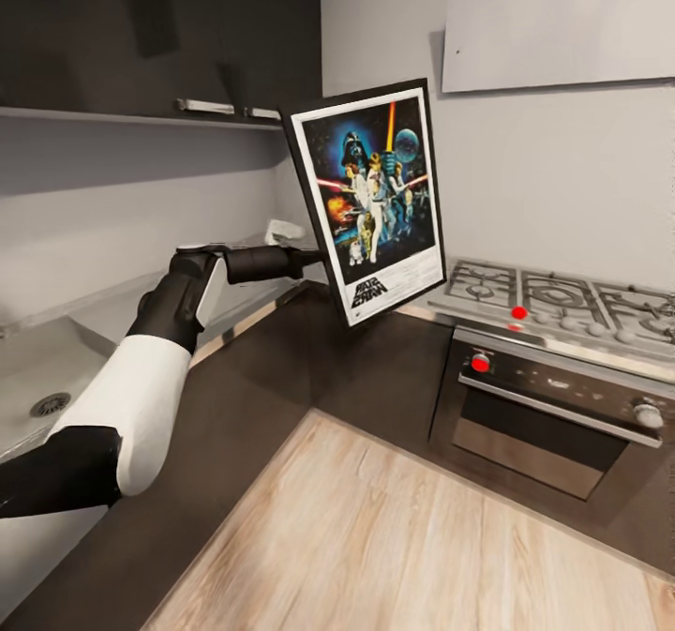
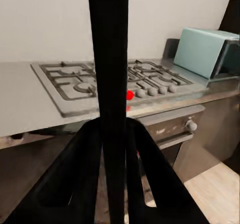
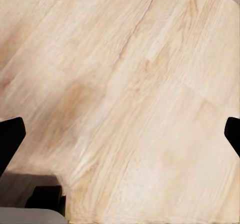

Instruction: Pick up the poster from the kitchen countertop and hang it on one of the wall nails in the kitchen.

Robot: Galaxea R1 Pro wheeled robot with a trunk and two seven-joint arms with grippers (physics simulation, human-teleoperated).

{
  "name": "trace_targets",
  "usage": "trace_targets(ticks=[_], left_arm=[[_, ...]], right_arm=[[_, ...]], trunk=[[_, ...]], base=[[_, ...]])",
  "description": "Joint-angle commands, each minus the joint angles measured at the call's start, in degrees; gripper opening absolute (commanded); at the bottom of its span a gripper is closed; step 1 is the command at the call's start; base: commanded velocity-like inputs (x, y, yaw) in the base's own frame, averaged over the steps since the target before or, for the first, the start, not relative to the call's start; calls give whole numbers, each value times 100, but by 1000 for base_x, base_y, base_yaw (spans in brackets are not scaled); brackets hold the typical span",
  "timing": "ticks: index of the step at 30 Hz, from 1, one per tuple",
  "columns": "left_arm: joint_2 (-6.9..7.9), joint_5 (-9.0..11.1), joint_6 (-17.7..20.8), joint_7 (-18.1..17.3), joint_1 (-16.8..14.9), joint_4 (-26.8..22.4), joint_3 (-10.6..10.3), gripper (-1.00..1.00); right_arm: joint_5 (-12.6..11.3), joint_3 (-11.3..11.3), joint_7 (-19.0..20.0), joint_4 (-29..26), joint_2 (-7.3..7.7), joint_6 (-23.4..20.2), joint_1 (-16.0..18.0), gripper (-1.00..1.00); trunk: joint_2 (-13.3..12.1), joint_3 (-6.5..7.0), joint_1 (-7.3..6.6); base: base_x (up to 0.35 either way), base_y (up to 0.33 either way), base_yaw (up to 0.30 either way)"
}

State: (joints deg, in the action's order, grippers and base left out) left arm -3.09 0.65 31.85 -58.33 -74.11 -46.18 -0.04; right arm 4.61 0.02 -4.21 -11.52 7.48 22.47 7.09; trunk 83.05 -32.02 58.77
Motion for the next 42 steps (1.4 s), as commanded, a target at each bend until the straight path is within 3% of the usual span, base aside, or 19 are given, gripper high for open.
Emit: trace_targets(ticks=[1,5,11,20,26,32,39,42], left_arm=[[0,-1,27,-144,41,3,3,-100],[-4,4,24,-336,208,-2,0,-100],[-30,5,-86,-515,891,-33,-6,-100],[-397,-1,-533,-458,1932,-17,-19,-100],[-691,26,-732,434,2458,90,-28,-100],[-691,210,-747,791,2613,159,-37,-100],[-691,236,-743,938,2645,428,-32,-100],[-691,258,-738,1339,2651,539,-29,-100]], right_arm=[[49,0,-36,3,3,12,3,100],[49,-1,-36,1,20,12,3,100],[49,-2,-38,1,81,15,3,100],[49,-2,-44,-1,91,20,3,100],[49,-2,-51,-10,91,27,3,100],[49,-2,-53,-16,91,29,3,100],[49,-2,-54,-17,93,29,3,100],[49,-2,-54,-17,88,29,3,100]], trunk=[[3,-5,-4],[3,-5,-4],[3,-5,-4],[3,-5,-4],[3,-5,-4],[3,-5,-4],[3,-5,-4],[3,-5,-4]], base=[[-339,0,0],[-339,0,0],[-68,0,0],[-7,0,0],[0,0,0],[0,0,0],[0,0,0],[0,0,0]])
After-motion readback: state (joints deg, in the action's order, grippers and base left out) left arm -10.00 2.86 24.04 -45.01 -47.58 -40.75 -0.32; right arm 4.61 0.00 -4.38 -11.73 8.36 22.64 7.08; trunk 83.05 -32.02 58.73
